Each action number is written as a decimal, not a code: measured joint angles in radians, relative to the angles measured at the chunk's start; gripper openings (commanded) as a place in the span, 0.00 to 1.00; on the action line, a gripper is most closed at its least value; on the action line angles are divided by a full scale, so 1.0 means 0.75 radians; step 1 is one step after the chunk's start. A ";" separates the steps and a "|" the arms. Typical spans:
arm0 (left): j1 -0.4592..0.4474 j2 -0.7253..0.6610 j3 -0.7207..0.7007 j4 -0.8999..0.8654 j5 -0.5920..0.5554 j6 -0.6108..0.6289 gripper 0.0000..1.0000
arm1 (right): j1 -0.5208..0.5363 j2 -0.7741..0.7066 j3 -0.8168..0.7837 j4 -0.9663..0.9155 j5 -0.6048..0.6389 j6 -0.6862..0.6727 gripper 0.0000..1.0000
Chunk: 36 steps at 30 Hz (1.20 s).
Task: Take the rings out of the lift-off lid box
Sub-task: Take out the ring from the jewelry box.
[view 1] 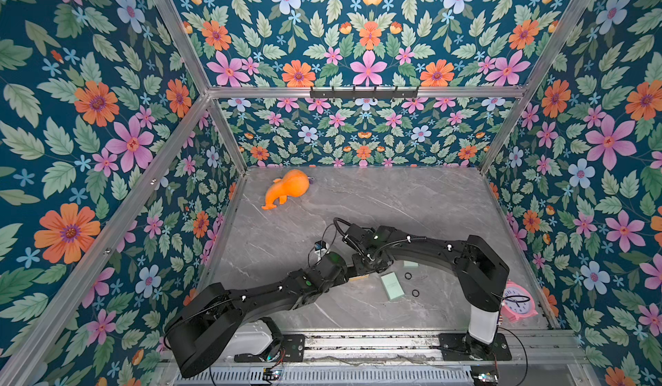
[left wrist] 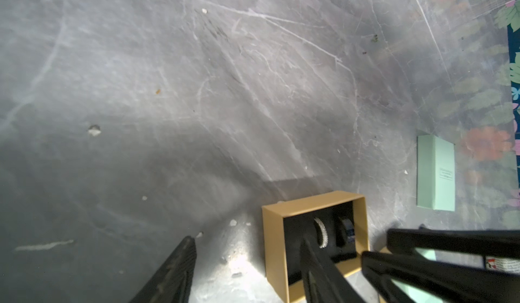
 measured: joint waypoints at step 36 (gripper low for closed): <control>-0.039 0.181 0.014 0.171 0.010 -0.010 0.36 | -0.018 0.079 -0.009 0.069 -0.067 -0.027 0.11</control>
